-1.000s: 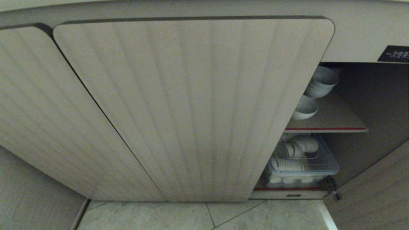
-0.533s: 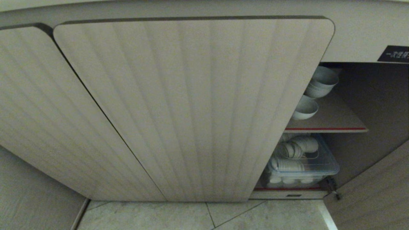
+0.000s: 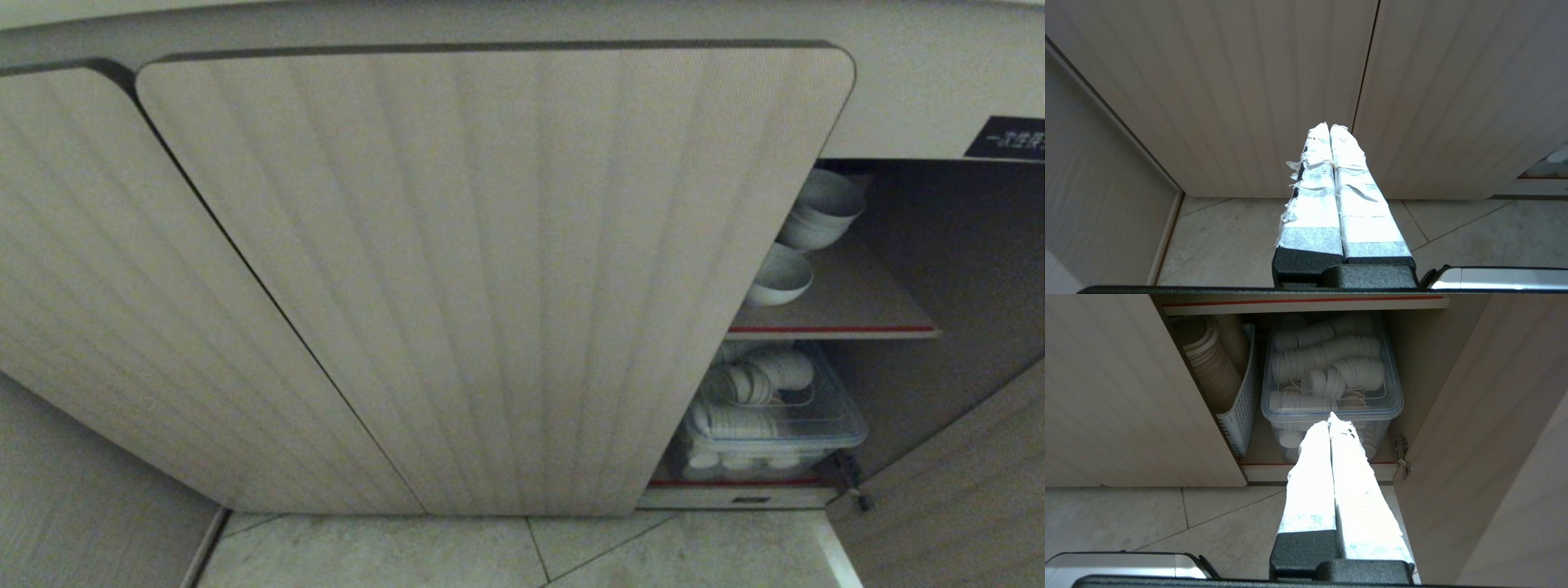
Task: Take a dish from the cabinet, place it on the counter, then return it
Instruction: Close the cabinet door
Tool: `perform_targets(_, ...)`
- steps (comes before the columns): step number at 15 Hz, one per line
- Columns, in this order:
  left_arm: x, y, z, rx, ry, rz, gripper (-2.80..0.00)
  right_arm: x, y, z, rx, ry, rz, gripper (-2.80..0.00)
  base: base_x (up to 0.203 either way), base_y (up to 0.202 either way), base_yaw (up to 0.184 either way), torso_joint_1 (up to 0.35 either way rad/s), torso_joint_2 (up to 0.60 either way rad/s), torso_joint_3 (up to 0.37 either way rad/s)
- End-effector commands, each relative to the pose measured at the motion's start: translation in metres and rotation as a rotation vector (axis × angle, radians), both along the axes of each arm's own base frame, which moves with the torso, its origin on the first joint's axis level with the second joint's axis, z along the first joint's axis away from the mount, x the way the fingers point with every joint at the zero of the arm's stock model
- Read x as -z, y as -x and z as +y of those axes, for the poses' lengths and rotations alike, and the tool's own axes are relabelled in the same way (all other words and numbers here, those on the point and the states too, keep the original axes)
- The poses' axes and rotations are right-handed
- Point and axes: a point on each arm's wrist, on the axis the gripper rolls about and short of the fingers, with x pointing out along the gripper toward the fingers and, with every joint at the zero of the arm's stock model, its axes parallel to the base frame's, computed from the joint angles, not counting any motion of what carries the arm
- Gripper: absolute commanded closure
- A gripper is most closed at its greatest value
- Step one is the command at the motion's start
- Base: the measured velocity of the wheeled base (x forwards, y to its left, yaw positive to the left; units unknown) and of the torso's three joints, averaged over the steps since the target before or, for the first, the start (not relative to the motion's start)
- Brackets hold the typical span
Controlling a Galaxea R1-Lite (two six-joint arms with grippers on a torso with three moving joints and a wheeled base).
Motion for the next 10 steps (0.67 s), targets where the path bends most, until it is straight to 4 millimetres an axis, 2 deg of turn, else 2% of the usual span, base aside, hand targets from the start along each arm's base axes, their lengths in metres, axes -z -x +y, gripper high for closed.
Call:
perform_targets(1, 0.0005, -0.0001, 0.0000, 0.000, -0.001, 0.001, 0.00, 0.0000, -0.0001, 0.0000, 0.000, -0.001, 0.001, 0.00, 0.000, 0.000, 0.000, 0.000, 0.00, 0.000)
perform_targets(10, 0.0005, -0.0001, 0.0000, 0.000, 0.001, 0.001, 0.00, 0.0000, -0.0001, 0.0000, 0.000, -0.001, 0.001, 0.00, 0.000, 0.000, 0.000, 0.000, 0.00, 0.000)
